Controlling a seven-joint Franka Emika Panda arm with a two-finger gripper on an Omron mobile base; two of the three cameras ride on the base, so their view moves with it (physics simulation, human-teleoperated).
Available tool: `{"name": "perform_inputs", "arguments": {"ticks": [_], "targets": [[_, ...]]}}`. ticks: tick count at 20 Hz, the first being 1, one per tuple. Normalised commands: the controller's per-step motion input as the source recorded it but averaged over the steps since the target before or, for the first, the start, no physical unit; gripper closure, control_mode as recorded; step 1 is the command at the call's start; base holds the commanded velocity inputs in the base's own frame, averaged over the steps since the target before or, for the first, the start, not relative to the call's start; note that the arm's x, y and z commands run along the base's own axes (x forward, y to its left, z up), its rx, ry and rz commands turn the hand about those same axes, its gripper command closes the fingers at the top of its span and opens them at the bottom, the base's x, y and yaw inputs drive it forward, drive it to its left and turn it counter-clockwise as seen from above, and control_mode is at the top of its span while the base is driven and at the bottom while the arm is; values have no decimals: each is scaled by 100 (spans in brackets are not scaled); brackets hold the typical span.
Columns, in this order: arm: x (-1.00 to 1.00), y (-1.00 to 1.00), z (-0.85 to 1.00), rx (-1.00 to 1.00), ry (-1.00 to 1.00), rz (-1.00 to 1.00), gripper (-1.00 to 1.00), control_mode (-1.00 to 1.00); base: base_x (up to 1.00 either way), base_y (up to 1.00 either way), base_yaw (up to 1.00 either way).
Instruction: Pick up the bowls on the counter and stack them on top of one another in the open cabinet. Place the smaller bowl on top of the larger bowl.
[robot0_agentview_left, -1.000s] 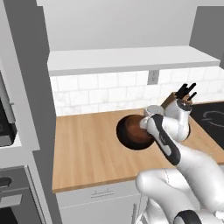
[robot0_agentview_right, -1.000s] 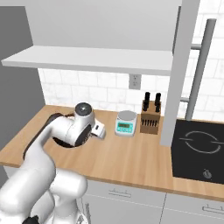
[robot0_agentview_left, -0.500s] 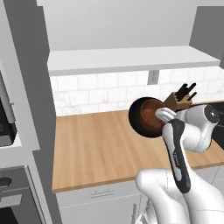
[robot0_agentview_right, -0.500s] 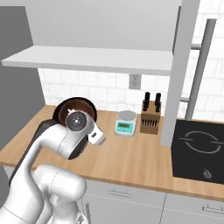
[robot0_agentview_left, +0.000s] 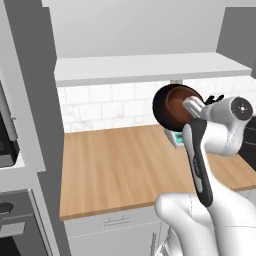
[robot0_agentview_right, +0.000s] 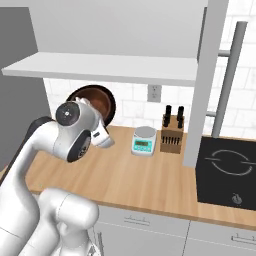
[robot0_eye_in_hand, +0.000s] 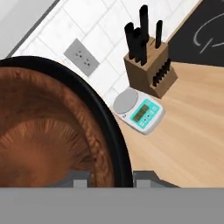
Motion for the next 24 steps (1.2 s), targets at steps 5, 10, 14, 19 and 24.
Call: {"name": "perform_inputs", "arguments": {"ticks": [5,10,14,19,24], "targets": [[0,-10,100,6,0,-17,100,-100,0,0,0],[35,0,100,8,4,-17,100,-100,0,0,0],[71,0,100,15,11,-21,100,-100,0,0,0],[92,4,35,12,14,-10,100,-100,0,0,0],[100,6,-10,0,23,0,100,-100,0,0,0]]}}
